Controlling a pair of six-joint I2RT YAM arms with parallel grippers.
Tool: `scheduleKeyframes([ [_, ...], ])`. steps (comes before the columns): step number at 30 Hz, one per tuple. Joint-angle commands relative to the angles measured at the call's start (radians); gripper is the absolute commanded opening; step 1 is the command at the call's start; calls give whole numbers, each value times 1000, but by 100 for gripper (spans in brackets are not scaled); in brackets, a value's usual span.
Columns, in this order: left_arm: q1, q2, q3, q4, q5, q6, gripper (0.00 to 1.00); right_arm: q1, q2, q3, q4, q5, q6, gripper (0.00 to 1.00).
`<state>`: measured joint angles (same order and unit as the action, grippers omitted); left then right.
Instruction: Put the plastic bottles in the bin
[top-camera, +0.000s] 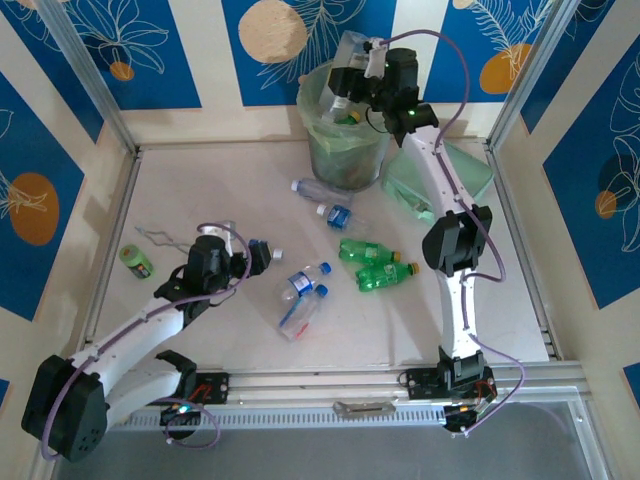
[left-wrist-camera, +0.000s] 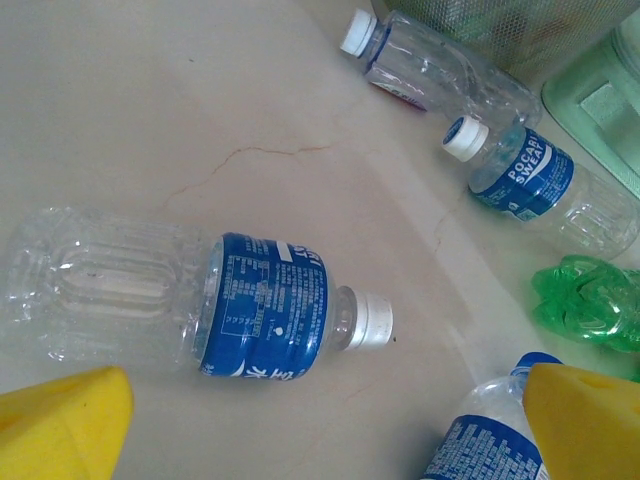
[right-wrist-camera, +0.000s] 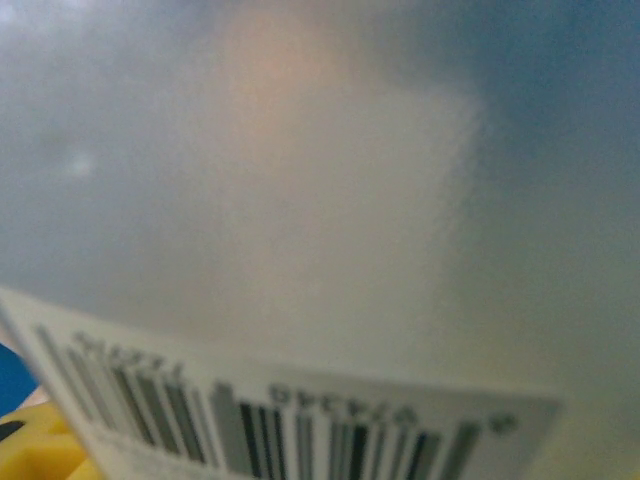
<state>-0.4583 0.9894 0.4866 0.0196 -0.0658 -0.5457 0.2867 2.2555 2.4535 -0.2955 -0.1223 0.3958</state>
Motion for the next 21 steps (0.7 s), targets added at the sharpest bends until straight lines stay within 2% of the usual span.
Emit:
scheduleKeyframes([
  [1, 12, -18, -13, -11, -18, -12, 100, 10, 23, 47, -78, 15, -42, 62],
  [8, 12, -40, -19, -27, -22, -16, 99, 14, 60, 60, -100, 7, -31, 64],
  [15, 12, -57, -22, -43, -31, -16, 100, 14, 79, 127, -122, 9, -34, 81],
  [21, 12, -60, -22, -44, -29, -21, 100, 12, 65, 200, -175, 31, -67, 86],
])
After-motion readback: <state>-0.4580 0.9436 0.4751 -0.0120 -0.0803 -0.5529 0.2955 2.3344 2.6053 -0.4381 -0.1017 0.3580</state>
